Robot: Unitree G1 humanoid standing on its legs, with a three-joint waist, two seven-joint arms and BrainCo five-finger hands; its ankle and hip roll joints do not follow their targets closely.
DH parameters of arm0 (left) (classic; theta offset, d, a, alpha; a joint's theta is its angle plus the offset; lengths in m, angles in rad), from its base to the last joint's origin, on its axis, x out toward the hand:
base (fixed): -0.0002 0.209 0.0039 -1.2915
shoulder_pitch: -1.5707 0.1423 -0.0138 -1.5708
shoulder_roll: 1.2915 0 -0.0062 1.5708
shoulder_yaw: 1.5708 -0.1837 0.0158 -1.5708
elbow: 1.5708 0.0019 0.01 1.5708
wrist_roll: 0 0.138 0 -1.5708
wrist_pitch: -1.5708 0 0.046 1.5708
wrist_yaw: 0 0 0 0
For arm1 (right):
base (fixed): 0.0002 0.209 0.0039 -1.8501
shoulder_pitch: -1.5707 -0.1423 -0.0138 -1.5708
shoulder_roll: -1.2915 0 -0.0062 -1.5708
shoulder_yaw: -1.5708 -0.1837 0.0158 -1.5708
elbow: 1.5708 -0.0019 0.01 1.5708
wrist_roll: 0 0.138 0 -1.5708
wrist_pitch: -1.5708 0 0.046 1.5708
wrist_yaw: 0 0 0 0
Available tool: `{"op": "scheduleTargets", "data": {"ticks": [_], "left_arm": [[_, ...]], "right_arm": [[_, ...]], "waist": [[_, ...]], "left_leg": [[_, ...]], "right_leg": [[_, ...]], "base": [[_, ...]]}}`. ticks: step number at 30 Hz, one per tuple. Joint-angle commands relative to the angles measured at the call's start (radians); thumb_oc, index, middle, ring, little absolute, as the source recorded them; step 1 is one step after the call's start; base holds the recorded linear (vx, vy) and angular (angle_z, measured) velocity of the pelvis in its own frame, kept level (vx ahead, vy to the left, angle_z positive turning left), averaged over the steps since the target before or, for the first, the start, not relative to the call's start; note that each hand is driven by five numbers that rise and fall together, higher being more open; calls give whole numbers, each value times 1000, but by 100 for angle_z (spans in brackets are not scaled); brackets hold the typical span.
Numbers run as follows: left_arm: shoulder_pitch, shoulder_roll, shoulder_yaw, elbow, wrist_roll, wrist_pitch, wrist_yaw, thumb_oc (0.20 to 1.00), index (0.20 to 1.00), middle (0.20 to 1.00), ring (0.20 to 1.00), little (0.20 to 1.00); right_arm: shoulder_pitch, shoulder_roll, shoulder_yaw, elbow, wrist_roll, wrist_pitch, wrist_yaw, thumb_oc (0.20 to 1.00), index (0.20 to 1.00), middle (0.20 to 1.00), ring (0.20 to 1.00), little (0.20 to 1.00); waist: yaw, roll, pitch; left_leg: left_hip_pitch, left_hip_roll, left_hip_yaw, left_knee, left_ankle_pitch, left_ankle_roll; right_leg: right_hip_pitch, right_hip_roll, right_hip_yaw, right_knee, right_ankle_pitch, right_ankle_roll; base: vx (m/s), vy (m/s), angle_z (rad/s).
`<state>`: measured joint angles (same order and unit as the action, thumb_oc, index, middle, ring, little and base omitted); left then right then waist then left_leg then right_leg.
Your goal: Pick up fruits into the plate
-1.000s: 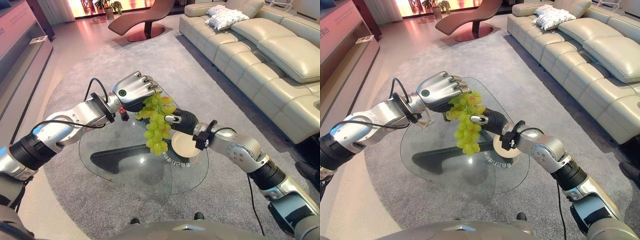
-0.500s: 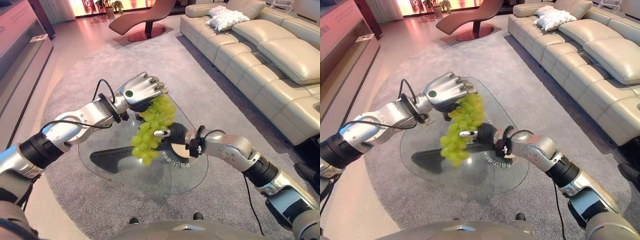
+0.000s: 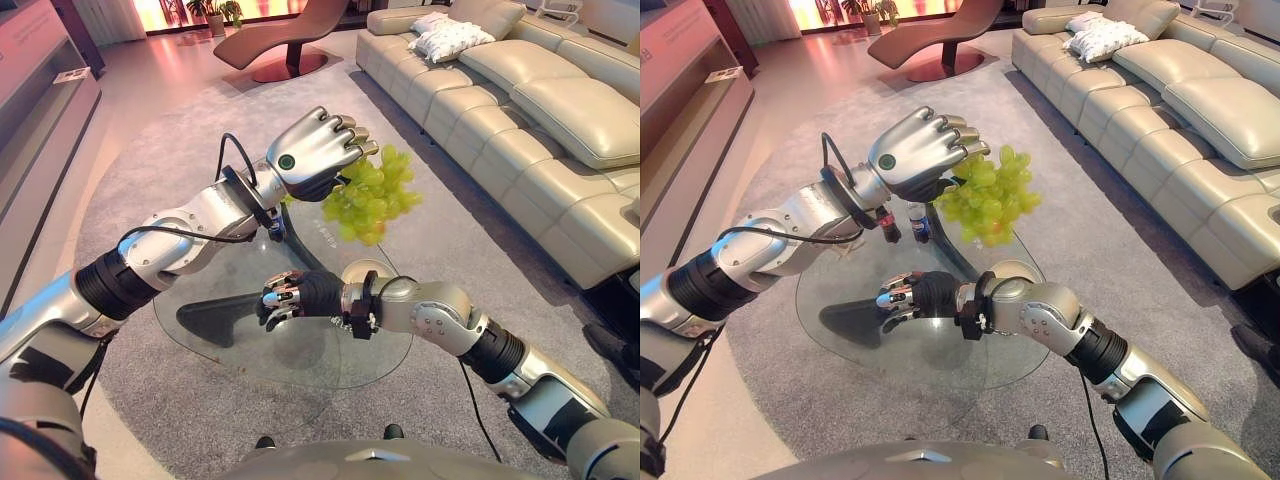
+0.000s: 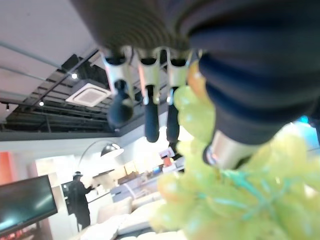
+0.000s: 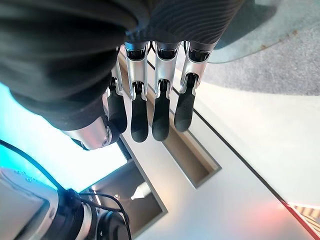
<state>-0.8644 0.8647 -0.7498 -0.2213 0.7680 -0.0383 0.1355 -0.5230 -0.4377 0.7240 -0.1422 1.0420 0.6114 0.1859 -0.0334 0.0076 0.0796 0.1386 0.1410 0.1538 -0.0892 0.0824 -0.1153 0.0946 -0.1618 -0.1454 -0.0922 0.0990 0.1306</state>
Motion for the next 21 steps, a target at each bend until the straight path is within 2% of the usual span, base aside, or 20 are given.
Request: {"op": "scheduleTargets", "data": {"ticks": [1,4,6,16,21], "left_arm": [[-145,25,48,4,10,68,17,200,200,200,200,200],[-133,37,53,11,16,73,22,200,200,200,200,200],[-126,50,60,19,14,79,31,200,200,200,200,200],[-98,117,113,51,-9,94,88,200,200,200,200,200],[-71,172,171,49,-37,92,114,200,200,200,200,200]], "right_arm": [[-52,53,-29,-55,64,-85,-30,200,200,200,200,200],[-34,54,-42,-56,51,-97,-36,200,200,200,200,200],[-24,51,-54,-55,31,-98,-36,1000,1000,1000,1000,1000],[-4,-33,-92,-62,-79,-57,123,1000,1000,1000,1000,1000],[41,-125,-140,-43,-145,16,258,1000,1000,1000,1000,1000]], "waist": [[-1,-29,-2],[-3,-26,0],[-4,-25,0],[-1,-28,1],[-6,-33,0]], "left_leg": [[-5,-48,-39,55,-136,40],[-5,-49,-38,55,-135,40],[-7,-49,-36,57,-136,40],[-9,-49,-37,56,-134,41],[-4,-46,-35,52,-130,39]], "right_leg": [[42,23,-18,88,-151,-5],[42,24,-18,88,-151,-5],[42,23,-17,87,-151,-5],[39,23,-20,90,-150,-6],[41,22,-21,90,-148,-4]], "base": [[0,0,0],[0,0,0],[0,0,0],[0,0,0],[0,0,0]]}}
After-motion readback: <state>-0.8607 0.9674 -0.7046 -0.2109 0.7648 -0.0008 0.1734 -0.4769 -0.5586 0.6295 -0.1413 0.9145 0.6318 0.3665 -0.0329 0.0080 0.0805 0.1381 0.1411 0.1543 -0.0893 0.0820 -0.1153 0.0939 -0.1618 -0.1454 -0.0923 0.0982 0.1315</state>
